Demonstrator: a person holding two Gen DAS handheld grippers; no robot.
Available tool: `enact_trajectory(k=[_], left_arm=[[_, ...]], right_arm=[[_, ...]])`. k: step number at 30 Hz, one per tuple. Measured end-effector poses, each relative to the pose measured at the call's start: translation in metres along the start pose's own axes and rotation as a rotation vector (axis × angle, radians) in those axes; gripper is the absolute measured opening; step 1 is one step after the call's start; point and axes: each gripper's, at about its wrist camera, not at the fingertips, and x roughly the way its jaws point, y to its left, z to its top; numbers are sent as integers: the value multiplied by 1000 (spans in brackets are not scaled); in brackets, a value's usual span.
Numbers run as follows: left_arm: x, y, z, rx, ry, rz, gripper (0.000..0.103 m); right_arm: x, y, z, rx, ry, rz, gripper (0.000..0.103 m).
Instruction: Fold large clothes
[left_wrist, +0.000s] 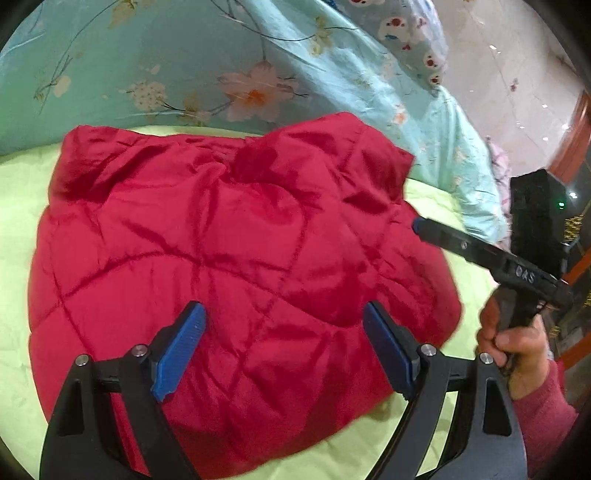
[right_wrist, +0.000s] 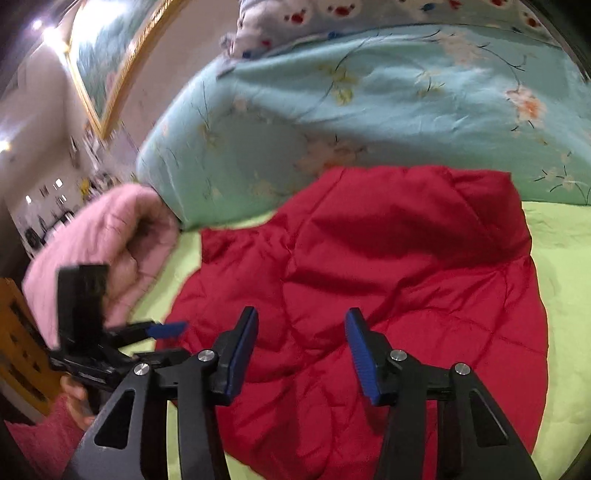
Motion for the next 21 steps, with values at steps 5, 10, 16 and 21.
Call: enact_trajectory(k=[5,10,16,21], left_arm=[[27,5,13,20,39,83,87],[61,9,30,40,86,173,87],[90,36,60,-11,98,189,89],[98,60,62,-73,61,140,89]], right_arm=[[38,-9,3,-36,64,-179,53],[68,-32,9,-30,128,-273,50],[76,-88,24,153,114,-317,48],[67,-154,19,355,63,-352,48]])
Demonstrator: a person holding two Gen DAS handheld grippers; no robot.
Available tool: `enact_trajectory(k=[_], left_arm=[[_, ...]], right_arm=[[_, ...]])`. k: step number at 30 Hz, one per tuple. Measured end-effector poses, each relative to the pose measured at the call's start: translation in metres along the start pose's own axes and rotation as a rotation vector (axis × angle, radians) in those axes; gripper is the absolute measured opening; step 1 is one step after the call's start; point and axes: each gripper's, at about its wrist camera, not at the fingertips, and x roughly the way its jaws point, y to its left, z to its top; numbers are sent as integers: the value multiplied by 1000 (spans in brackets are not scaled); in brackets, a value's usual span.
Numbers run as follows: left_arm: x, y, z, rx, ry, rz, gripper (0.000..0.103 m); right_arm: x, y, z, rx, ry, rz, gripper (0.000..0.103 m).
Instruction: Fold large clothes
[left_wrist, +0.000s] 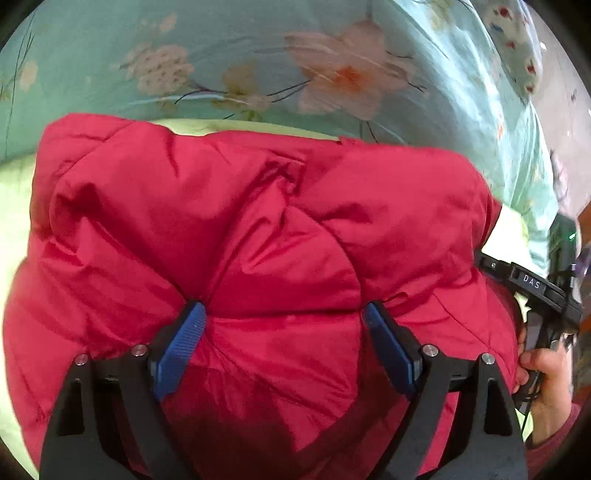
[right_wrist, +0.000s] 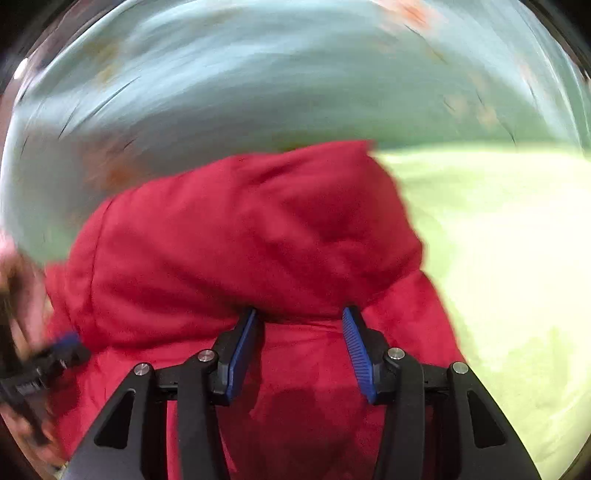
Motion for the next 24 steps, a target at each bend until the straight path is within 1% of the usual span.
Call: enact_trajectory(k=[1,2,5,9,10,12,13,16,19,21,22,23,24], left_arm=[[2,2,-3,3,-11,4,89],[5,2,-6,7,-13,11,90],[11,3,-8,20,-15,31,92],[8,3,-8,6,4,27,92],[3,5,-8,-5,17,25,92],[-5,4,-1,-28,18,14,91],[-15,6,-4,-39,12,-4,91],[-41,9,-12,-43,-5,-39,91],[-72,15,-25,-30,-32,-49,91],[-96,23,-37,-18,-71,-54,92],[-107,28,-43,-7,-88,-48,92],[-117,32,-49,-3,-102,-14,92],[-124,36,-54,-2,-113,9,92]], right_arm=[[2,-10,1,38,5,35,47],[2,-17,1,64,0,49,43],[1,-21,-2,57,-15,35,43],[-2,-21,-3,54,-14,23,43],[-5,-22,-3,58,-10,25,43],[-8,-16,-3,64,-5,22,43],[-16,-16,-4,61,-9,16,46],[-37,-4,-7,39,-23,4,47],[-62,-4,-16,32,-46,43,50],[-78,-6,-20,25,-56,72,59],[-89,-10,-26,27,-68,83,69],[-99,-15,-30,25,-87,87,76],[-105,-20,-34,23,-100,80,77]])
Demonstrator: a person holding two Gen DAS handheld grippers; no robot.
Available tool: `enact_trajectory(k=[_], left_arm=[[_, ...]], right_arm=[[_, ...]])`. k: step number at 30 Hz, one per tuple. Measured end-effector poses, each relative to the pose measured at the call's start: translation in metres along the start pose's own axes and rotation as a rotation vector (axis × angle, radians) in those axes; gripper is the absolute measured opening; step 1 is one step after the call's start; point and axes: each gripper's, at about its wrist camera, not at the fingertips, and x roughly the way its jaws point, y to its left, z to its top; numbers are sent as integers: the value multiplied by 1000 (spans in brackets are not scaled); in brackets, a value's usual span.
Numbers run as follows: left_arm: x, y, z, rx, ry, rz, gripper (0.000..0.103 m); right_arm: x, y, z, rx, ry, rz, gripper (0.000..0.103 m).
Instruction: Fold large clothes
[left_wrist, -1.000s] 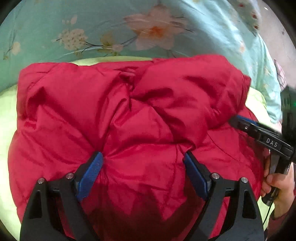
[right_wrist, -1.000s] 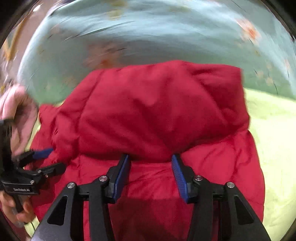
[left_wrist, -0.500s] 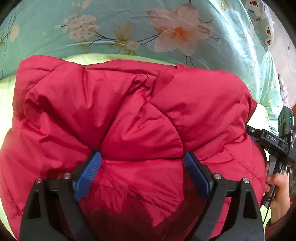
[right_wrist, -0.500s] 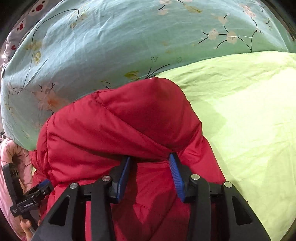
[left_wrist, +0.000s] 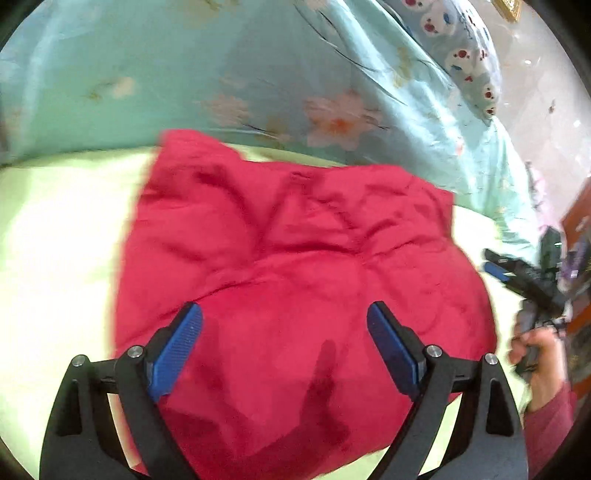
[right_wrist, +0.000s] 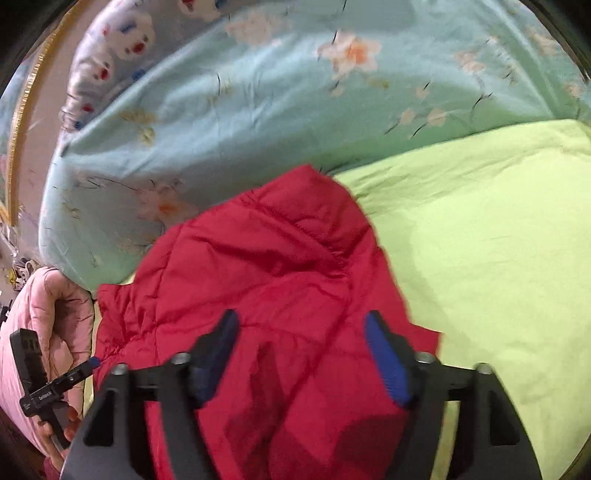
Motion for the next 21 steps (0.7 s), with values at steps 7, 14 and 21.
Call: enact_trajectory(k=[7,14,21], left_arm=[[-21,64,-32,-145,0,7,92],[4,105,-51,-290,104,-141,92],[35,117,-54,-328,187,-215,98]], right_arm=[[-17,-39,-2,77,19,-12,85],[-8,-68,-17,141,97,67,95],[14,-81,-26,168,201,145,96]])
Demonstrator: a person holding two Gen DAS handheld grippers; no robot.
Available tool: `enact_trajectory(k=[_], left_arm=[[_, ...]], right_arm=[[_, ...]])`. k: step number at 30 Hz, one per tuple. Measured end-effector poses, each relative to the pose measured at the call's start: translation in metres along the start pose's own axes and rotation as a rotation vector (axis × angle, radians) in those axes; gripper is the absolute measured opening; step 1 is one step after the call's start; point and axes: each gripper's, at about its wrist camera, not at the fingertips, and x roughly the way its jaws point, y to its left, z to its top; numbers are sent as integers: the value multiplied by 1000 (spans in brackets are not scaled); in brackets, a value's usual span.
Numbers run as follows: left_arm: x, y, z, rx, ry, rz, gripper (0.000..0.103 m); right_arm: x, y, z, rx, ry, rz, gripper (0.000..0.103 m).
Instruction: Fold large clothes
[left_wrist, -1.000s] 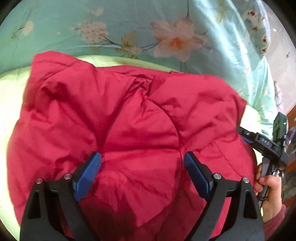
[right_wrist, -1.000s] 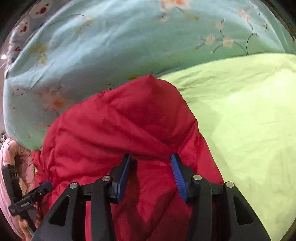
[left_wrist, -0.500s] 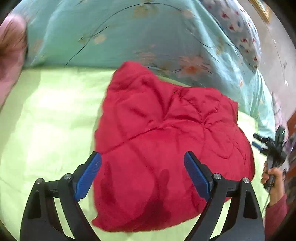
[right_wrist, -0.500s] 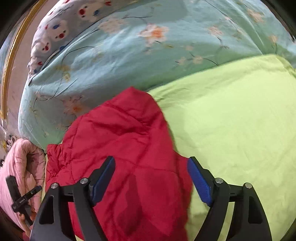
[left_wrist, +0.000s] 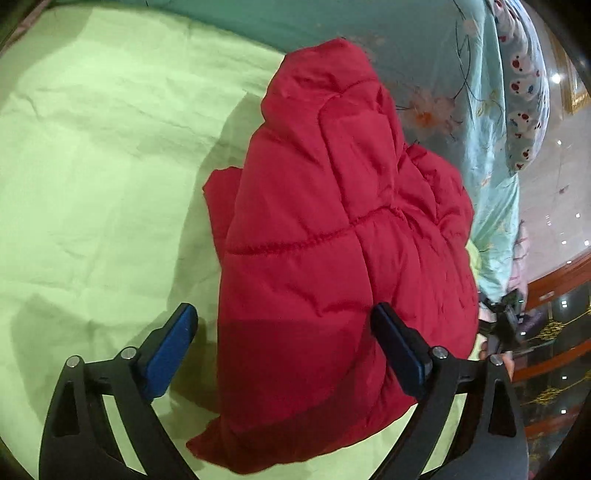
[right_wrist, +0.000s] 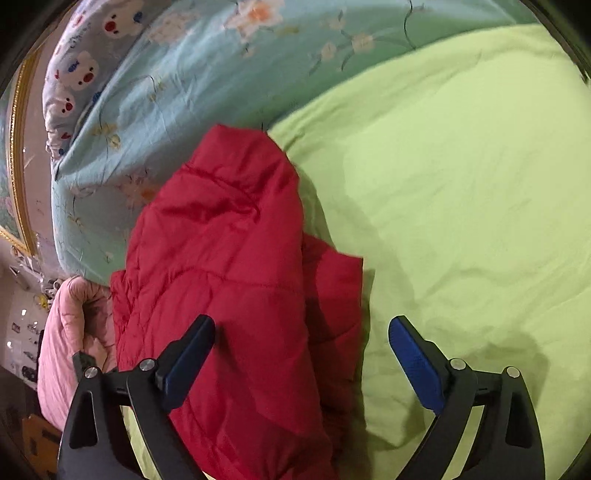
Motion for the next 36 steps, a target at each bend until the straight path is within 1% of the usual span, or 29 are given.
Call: enact_trajectory(k=[3,8,9,10,14,15,16,17,20,22,23,24,25,26,27,28,29,30,32,33,36], left_arm=[[8,6,4,-16,11,-17,103],[28,18,11,-71,69,-118,103],[31,19,15,-76,76,-127,103],[35,19,17,-81,81,-140,103],[42,18,20,-87,99,-179,103],[45,15,21,-90,104,-187,103],[46,13,20,-86,109,-189,103],[49,10,21,-74,115,-181,103],[53,-8,22,22,119,-140,103],[54,-14,21,57,111,-135,103],[52,-14,21,60,103,-141,100],[50,-14,19,61,94,-152,94],[46,-15,17,65,84,-159,91],[41,-16,16,73,69,-162,82],[38,-18,14,81,59,-162,74],[32,-23,11,95,46,-157,71],[27,-27,9,106,37,-151,66],[23,-30,8,115,29,-148,60],[10,-40,3,141,5,-143,53],[7,-43,4,150,-2,-142,50],[-12,-55,-2,175,-28,-149,47]], right_arm=[[8,-7,1,22,24,30,97],[25,-16,3,62,75,118,100],[29,-17,4,65,87,134,100],[33,-17,5,62,94,138,102],[44,-6,7,29,124,143,102],[48,-3,8,25,134,155,102],[52,0,8,23,147,167,102],[57,4,8,16,162,159,102],[69,14,10,-2,199,138,103],[75,19,10,-18,219,129,103],[77,23,10,-34,229,124,102],[79,27,9,-46,235,121,101],[80,28,9,-53,237,123,97],[80,30,9,-52,236,139,86],[79,29,7,-38,239,172,78],[78,30,5,-30,238,193,68],[75,30,3,-31,229,202,62],[73,31,0,-27,223,212,59],[67,33,-4,-24,209,231,51],[63,35,-7,-24,200,238,49],[50,42,-11,-32,179,253,45]])
